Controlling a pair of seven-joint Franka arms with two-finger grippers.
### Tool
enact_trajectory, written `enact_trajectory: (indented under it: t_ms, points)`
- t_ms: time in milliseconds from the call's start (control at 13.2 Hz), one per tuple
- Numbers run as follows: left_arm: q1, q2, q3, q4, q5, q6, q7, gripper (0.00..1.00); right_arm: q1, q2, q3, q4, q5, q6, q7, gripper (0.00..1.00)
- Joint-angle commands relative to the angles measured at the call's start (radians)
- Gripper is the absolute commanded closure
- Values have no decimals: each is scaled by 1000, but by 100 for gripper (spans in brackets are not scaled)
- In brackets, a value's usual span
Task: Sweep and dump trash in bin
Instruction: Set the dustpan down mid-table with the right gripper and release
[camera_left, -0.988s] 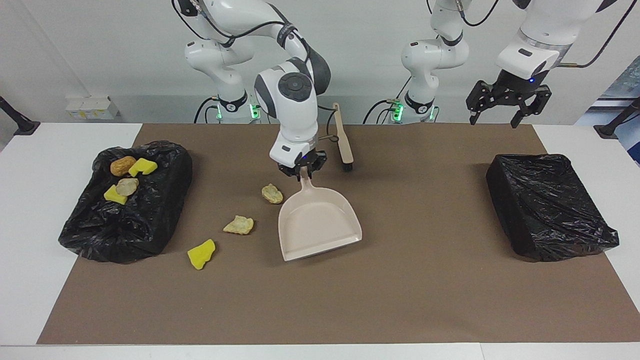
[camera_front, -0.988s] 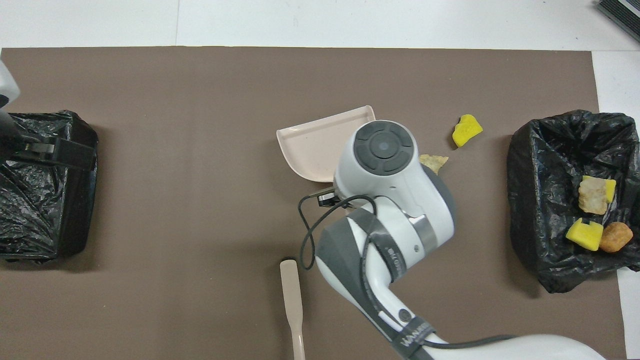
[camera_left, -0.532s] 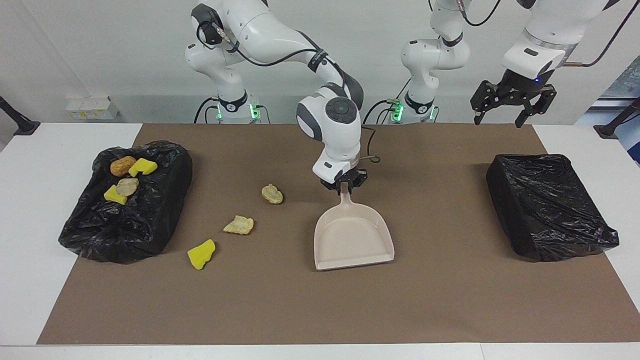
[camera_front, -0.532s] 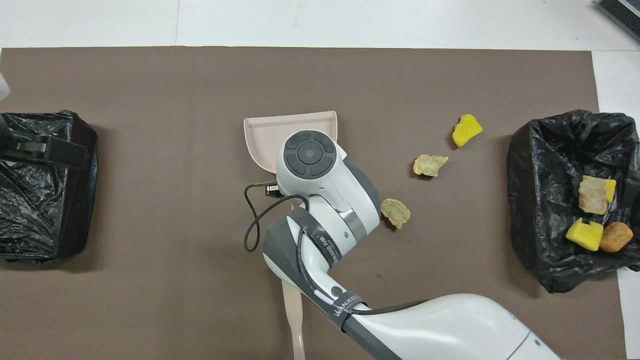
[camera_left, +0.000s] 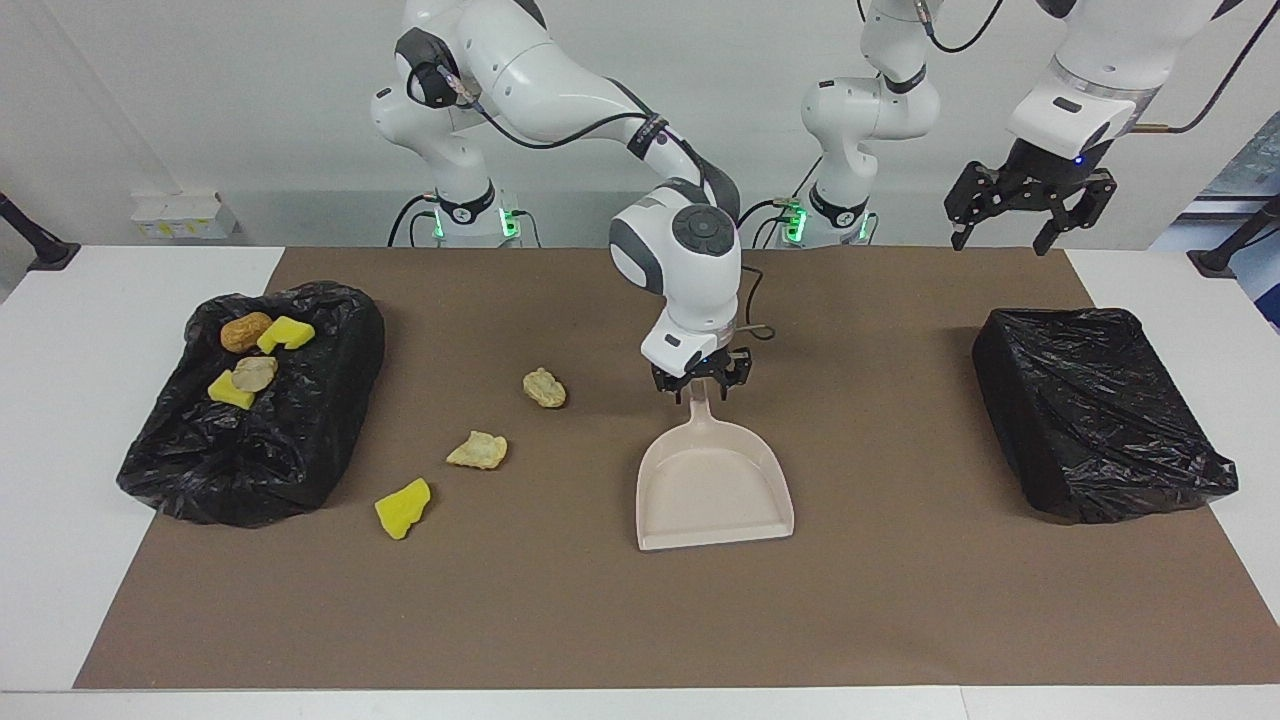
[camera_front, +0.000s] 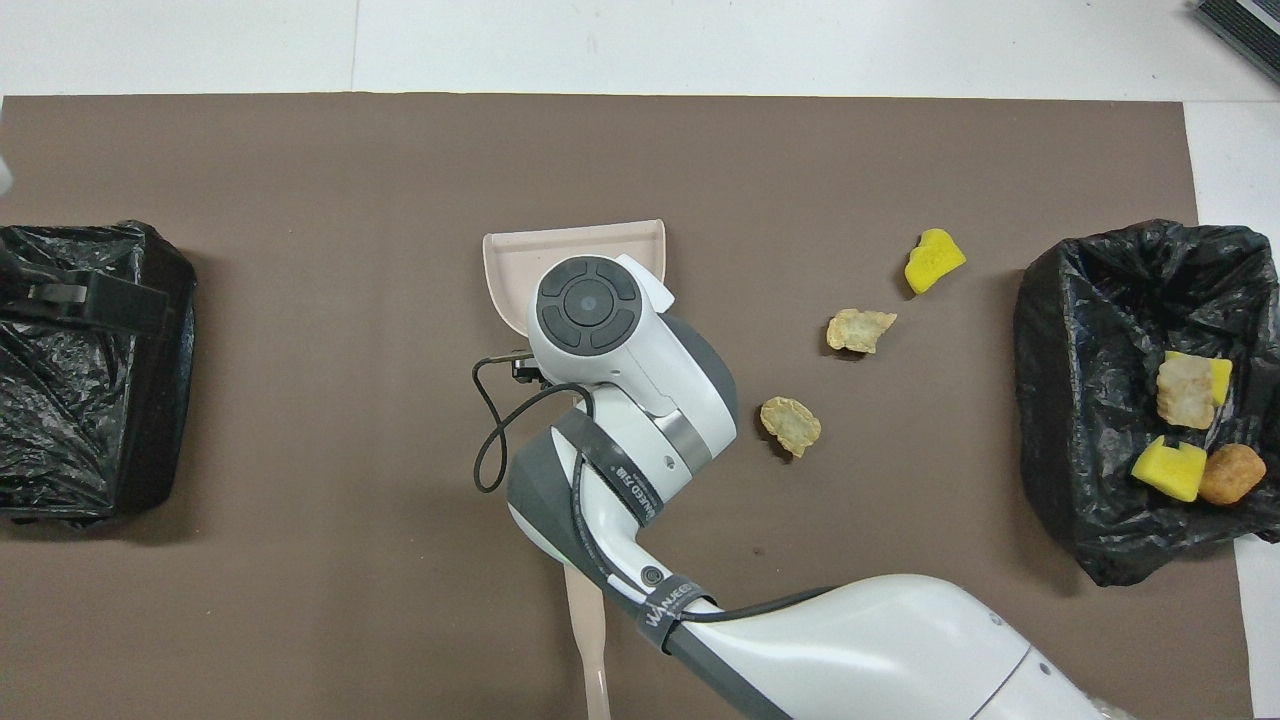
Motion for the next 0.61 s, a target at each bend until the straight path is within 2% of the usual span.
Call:
enact_trajectory:
  t_ms: [0,304,532]
  points:
    - [-24,-21,10,-26,13,28,-2,0,3,-105,25,-122,9,-11,26,0]
    - [-26,-17,10,-62,13,124,1,0,8,-326,82,-405,85,-10,31,0]
    - [-62,9,4,-104,13,212,-11,0,86,-453,93,-593,186,-1,42,0]
